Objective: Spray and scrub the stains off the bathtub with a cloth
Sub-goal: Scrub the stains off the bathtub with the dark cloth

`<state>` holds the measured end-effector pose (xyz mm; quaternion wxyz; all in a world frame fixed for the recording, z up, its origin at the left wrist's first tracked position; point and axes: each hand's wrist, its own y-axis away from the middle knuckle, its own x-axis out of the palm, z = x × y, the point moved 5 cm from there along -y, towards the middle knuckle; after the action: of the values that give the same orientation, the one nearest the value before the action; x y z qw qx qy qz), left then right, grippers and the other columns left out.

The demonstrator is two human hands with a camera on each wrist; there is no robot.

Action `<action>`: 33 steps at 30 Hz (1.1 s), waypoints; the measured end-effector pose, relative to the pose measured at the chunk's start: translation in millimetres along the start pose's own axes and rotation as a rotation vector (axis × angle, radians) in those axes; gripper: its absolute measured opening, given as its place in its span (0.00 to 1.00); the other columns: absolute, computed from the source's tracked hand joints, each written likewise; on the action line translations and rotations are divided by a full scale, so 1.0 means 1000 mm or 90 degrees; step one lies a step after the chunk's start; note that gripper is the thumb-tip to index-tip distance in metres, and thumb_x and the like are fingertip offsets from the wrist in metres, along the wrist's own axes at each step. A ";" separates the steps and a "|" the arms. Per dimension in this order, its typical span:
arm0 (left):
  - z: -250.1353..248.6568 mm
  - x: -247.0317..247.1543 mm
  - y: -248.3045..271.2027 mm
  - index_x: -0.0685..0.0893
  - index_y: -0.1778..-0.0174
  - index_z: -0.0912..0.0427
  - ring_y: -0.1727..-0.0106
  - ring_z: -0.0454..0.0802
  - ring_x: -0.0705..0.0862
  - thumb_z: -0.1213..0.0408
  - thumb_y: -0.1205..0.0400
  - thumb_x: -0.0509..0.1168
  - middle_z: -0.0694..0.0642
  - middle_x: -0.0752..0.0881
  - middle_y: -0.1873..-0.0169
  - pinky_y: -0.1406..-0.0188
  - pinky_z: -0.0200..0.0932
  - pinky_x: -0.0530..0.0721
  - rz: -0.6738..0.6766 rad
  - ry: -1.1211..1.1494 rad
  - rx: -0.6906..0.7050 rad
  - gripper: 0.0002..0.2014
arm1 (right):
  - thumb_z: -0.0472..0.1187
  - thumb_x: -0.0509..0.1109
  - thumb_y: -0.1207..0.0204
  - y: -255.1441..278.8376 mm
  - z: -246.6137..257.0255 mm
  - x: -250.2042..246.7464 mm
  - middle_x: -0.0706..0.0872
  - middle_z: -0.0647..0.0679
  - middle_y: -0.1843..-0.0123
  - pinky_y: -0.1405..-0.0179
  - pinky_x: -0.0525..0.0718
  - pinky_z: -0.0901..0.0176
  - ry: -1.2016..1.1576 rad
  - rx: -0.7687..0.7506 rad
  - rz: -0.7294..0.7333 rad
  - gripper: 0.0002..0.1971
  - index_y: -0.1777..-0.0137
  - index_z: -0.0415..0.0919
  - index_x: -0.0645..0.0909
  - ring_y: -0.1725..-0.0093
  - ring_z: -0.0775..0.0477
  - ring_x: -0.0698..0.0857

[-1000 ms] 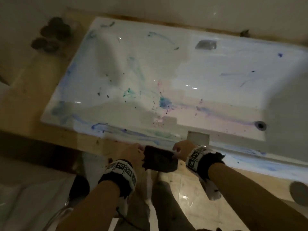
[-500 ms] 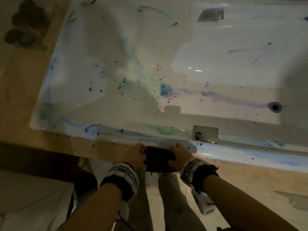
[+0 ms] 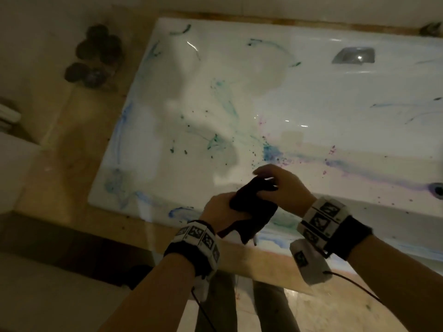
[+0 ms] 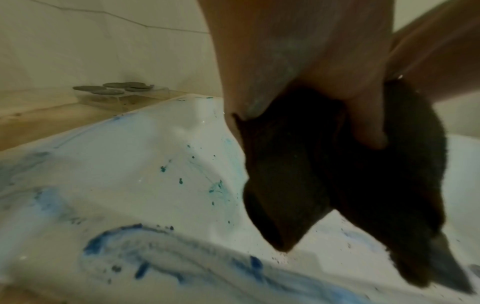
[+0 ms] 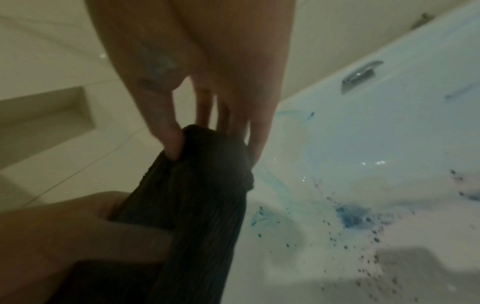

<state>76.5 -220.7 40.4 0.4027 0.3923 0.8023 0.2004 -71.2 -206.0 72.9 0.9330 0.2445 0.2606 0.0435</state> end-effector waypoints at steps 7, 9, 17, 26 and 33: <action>0.040 -0.092 -0.015 0.83 0.47 0.61 0.54 0.51 0.83 0.57 0.24 0.70 0.58 0.87 0.50 0.53 0.40 0.80 -0.176 0.191 -0.025 0.14 | 0.50 0.65 0.22 -0.057 0.049 0.067 0.69 0.46 0.23 0.29 0.73 0.47 -0.178 0.112 -0.021 0.30 0.21 0.48 0.61 0.28 0.42 0.74; 0.048 -0.104 -0.019 0.82 0.42 0.61 0.51 0.51 0.84 0.60 0.24 0.71 0.59 0.87 0.47 0.48 0.43 0.82 -0.151 0.235 -0.018 0.16 | 0.52 0.64 0.22 -0.075 0.069 0.083 0.68 0.46 0.22 0.26 0.70 0.50 -0.179 0.111 -0.005 0.34 0.19 0.49 0.55 0.26 0.42 0.71; 0.081 -0.114 -0.029 0.78 0.35 0.62 0.38 0.57 0.82 0.74 0.29 0.73 0.61 0.83 0.40 0.35 0.55 0.79 0.017 0.306 -0.004 0.26 | 0.41 0.68 0.22 -0.124 0.097 0.098 0.72 0.45 0.25 0.40 0.68 0.67 -0.076 0.049 0.052 0.35 0.19 0.46 0.54 0.29 0.46 0.74; 0.107 -0.191 -0.070 0.79 0.32 0.58 0.38 0.51 0.82 0.75 0.24 0.69 0.57 0.84 0.39 0.39 0.39 0.80 0.127 0.111 -0.008 0.23 | 0.34 0.70 0.27 -0.180 0.104 0.093 0.81 0.56 0.43 0.49 0.71 0.74 -0.045 0.019 0.071 0.27 0.29 0.53 0.71 0.46 0.58 0.78; 0.195 -0.312 -0.112 0.79 0.35 0.62 0.44 0.52 0.82 0.71 0.21 0.67 0.59 0.85 0.44 0.42 0.38 0.78 -0.294 -0.005 -0.202 0.18 | 0.38 0.70 0.26 -0.256 0.090 0.052 0.84 0.41 0.47 0.48 0.81 0.54 -0.142 0.118 0.000 0.26 0.33 0.59 0.66 0.50 0.41 0.84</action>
<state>295.5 -535.4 5.6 0.4973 0.1320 0.8274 0.2251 7.3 -458.4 -7.2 0.9297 0.3325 0.1585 -0.0083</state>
